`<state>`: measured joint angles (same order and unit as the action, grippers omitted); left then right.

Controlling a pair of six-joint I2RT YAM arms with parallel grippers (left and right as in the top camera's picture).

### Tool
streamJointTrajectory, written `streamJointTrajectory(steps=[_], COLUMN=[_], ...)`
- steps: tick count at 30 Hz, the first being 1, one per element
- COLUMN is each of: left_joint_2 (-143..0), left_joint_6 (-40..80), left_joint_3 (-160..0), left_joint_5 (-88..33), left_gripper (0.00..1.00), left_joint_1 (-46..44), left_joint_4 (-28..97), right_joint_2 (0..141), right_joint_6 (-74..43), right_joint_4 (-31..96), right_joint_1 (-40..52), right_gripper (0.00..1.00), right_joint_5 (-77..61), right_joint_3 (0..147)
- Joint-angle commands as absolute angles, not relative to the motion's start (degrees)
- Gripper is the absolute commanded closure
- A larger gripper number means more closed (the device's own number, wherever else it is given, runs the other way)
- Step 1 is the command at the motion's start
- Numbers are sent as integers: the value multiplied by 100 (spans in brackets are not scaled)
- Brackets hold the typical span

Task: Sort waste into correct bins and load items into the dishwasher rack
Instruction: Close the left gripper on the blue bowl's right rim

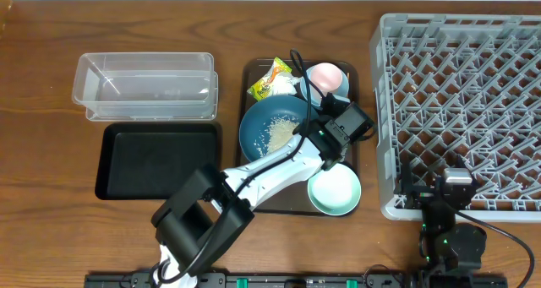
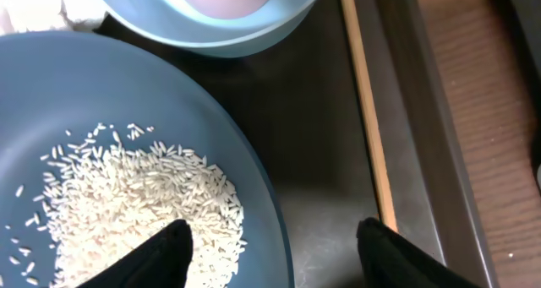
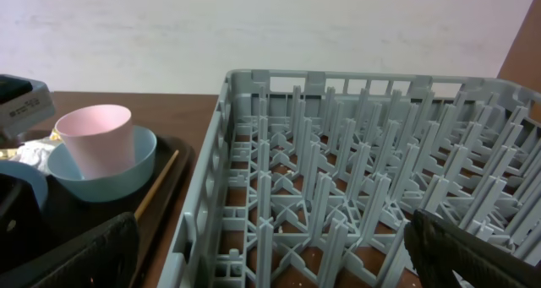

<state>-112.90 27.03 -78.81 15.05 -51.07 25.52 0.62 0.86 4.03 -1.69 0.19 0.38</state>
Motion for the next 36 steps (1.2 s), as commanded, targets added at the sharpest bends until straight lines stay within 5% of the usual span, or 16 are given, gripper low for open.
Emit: streamJointTrajectory(steps=[1, 10, 28, 36], left_joint_2=[-11465, -11620, -11592, -11343], left_joint_6=[2692, 2838, 2814, 2816], left_joint_3=[-7994, -7994, -8001, -8007], left_joint_5=[1616, 1619, 1616, 1619], left_gripper=[36, 42, 85, 94], left_joint_1=[-5094, -5094, -5177, -5253], left_joint_4=[2561, 2600, 2659, 2685], right_joint_2=[36, 36, 36, 36], right_joint_6=[137, 137, 137, 137], right_joint_4=[429, 429, 429, 429], right_joint_1=[-228, -228, -228, -228], right_gripper=[1, 1, 1, 1], right_joint_5=[40, 38, 38, 38], right_joint_3=[32, 32, 32, 32])
